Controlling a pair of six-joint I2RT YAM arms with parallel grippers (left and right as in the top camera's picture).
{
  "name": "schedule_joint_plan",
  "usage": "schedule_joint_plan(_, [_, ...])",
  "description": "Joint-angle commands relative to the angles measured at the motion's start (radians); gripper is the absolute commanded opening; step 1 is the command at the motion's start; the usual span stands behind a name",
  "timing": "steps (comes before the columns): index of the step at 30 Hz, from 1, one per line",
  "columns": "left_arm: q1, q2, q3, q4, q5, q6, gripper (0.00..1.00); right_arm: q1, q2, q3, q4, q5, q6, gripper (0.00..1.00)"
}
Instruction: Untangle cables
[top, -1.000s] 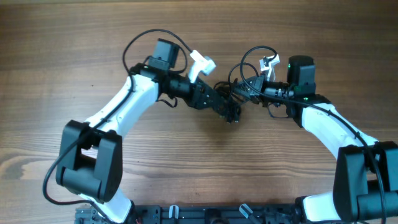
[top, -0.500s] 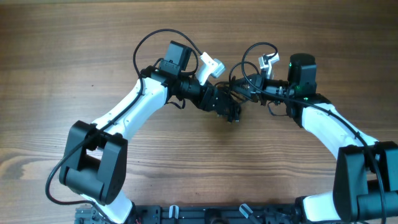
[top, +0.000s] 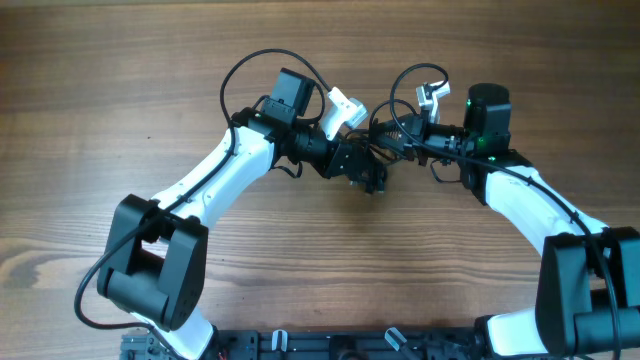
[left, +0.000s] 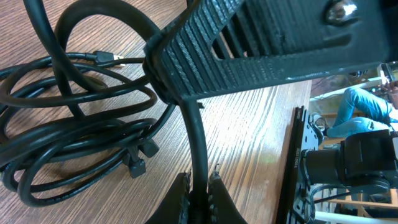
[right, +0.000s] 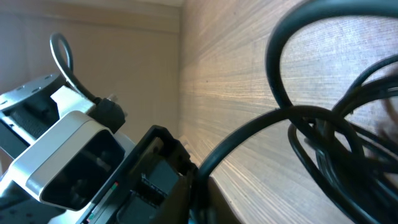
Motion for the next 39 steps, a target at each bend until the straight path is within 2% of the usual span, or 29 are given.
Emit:
schedule_joint_plan(1, [0.000, -0.021, -0.007, -0.007, -0.007, -0.003, 0.04, 0.003, -0.022, 0.006, 0.013, 0.014, -0.122, 0.43])
schedule_joint_plan(2, [0.000, -0.021, -0.007, -0.012, -0.007, -0.003, 0.04, 0.002, -0.022, 0.006, 0.014, 0.023, -0.170, 0.52])
schedule_joint_plan(5, [0.000, -0.021, -0.007, -0.031, -0.007, -0.004, 0.04, -0.002, -0.022, 0.006, 0.012, 0.021, -0.284, 0.62])
schedule_joint_plan(7, [0.001, -0.021, -0.007, -0.046, -0.007, -0.003, 0.04, -0.006, -0.023, 0.007, 0.029, 0.014, -0.288, 0.63])
schedule_joint_plan(10, [0.001, -0.021, -0.007, -0.065, -0.008, -0.003, 0.04, -0.019, -0.031, 0.017, 0.138, -0.110, -0.252, 0.64])
schedule_joint_plan(13, [0.001, -0.021, -0.007, -0.065, -0.007, -0.003, 0.04, -0.037, -0.056, 0.021, 0.232, -0.149, -0.206, 0.70])
schedule_joint_plan(16, [0.001, -0.021, -0.007, -0.065, -0.007, -0.003, 0.04, -0.085, -0.069, 0.021, 0.231, -0.149, -0.213, 0.70])
schedule_joint_plan(23, [0.001, -0.021, -0.007, -0.065, -0.007, -0.003, 0.04, -0.219, -0.068, 0.021, 0.047, -0.129, -0.406, 0.70])
schedule_joint_plan(30, [0.001, -0.021, -0.007, -0.064, -0.007, -0.003, 0.04, -0.238, -0.065, 0.020, -0.195, 0.110, -0.574, 0.72])
schedule_joint_plan(33, [0.001, -0.021, -0.007, -0.064, -0.007, -0.003, 0.04, -0.237, -0.059, 0.020, -0.247, 0.180, -0.571, 0.72])
schedule_joint_plan(39, [0.001, -0.021, -0.007, -0.064, -0.007, -0.003, 0.04, -0.237, -0.025, 0.020, -0.248, 0.368, -0.503, 0.70])
